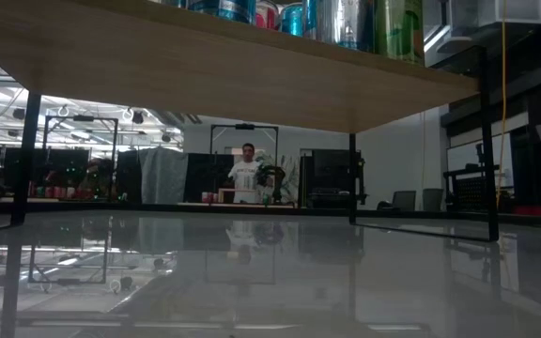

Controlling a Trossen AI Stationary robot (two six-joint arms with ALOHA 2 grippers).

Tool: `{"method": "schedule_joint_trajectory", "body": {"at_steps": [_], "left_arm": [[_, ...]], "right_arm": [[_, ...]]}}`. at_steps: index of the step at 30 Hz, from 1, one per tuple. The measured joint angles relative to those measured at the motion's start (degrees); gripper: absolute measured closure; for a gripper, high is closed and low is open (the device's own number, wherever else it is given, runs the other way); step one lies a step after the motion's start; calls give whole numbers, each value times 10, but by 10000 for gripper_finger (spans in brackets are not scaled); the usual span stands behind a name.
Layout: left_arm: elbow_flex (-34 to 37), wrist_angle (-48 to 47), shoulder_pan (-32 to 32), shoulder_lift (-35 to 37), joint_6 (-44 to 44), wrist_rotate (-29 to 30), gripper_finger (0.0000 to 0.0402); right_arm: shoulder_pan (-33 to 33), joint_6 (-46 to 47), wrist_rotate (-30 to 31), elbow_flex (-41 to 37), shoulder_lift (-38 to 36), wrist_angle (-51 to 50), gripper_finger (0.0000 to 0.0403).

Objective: Place canned beverage on shelf
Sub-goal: Put the red soda can on the shelf

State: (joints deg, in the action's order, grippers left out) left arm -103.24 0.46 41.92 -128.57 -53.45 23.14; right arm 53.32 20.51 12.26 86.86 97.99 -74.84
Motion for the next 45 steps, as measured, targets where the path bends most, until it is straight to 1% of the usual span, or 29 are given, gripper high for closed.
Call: {"method": "schedule_joint_trajectory", "body": {"at_steps": [7, 12, 17, 32, 45], "left_arm": [[0, 0, -12, 0, 0, 0, 14], [0, 0, -17, 0, 0, 0, 14], [0, 0, -19, 0, -4, 0, 14], [0, 2, -19, 0, -5, 0, 14], [0, 1, -19, 0, -4, 0, 14]], "right_arm": [[0, -20, -28, -70, -26, 87, 13], [-1, -31, -5, -90, -29, 92, 13], [-1, -46, 7, -91, -28, 81, 13], [-1, -43, -56, -91, -50, 88, 13], [-9, -43, -54, -89, -60, 94, 13]]}}
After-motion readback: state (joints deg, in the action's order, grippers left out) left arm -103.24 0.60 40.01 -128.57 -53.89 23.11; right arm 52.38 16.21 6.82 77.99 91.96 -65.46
